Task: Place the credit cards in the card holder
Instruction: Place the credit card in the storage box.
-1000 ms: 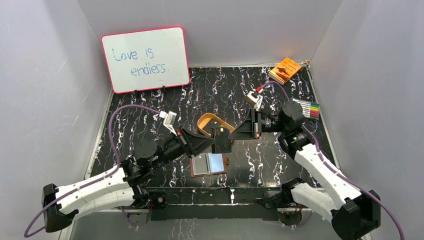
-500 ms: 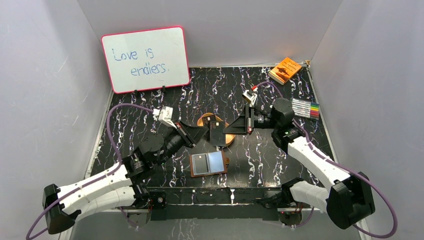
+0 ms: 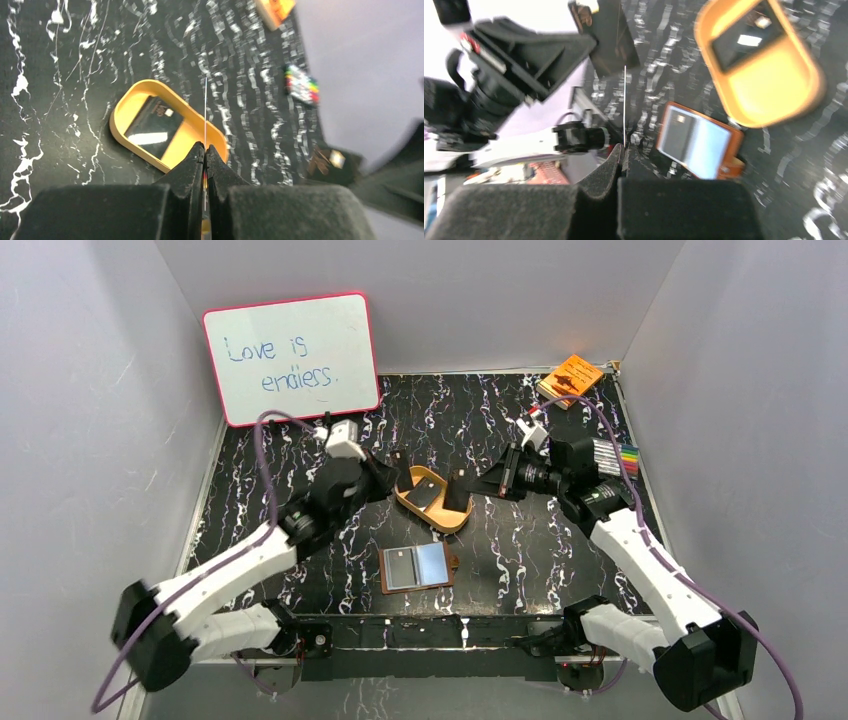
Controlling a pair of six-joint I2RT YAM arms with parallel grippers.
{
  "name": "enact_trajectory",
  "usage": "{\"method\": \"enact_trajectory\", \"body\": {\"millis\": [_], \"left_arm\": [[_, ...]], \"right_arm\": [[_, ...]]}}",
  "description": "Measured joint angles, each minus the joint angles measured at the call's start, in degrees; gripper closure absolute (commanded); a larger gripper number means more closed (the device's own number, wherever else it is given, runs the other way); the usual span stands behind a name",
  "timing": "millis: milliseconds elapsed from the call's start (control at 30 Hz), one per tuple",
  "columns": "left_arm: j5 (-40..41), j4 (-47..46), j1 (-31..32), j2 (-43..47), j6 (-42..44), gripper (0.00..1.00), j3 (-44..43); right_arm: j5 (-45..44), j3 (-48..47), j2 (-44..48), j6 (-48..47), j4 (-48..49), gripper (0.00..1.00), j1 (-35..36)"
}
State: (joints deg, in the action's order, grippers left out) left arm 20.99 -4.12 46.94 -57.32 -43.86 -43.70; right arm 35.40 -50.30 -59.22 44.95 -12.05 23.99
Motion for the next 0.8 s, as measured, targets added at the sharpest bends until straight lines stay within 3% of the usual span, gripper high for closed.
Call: {"method": "enact_trajectory", "body": {"millis": [167, 367, 667, 800], "left_arm": [[-9.9, -0.3, -8.2, -17.0, -1.3, 1.0, -3.6], [-19.1, 1.1, -11.6, -30.8, -2.0, 1.0, -11.5], [-27.1, 0.2, -12.7, -39.8, -4.4, 0.99, -15.7], [-28.1, 1.4, -12.9, -41.8, -5.3, 0.84, -15.7]], "right_arm": [[-7.3, 0.5, 3.0, -4.8, -11.3, 1.0, 0.0], [-9.6, 2.6, 6.9, -6.6, -15.3, 1.0, 0.0], [-9.7, 3.4, 7.1, -7.9, -16.5, 1.0, -0.2], [-9.7, 3.4, 7.1, -8.2, -16.5, 1.0, -0.2]]}}
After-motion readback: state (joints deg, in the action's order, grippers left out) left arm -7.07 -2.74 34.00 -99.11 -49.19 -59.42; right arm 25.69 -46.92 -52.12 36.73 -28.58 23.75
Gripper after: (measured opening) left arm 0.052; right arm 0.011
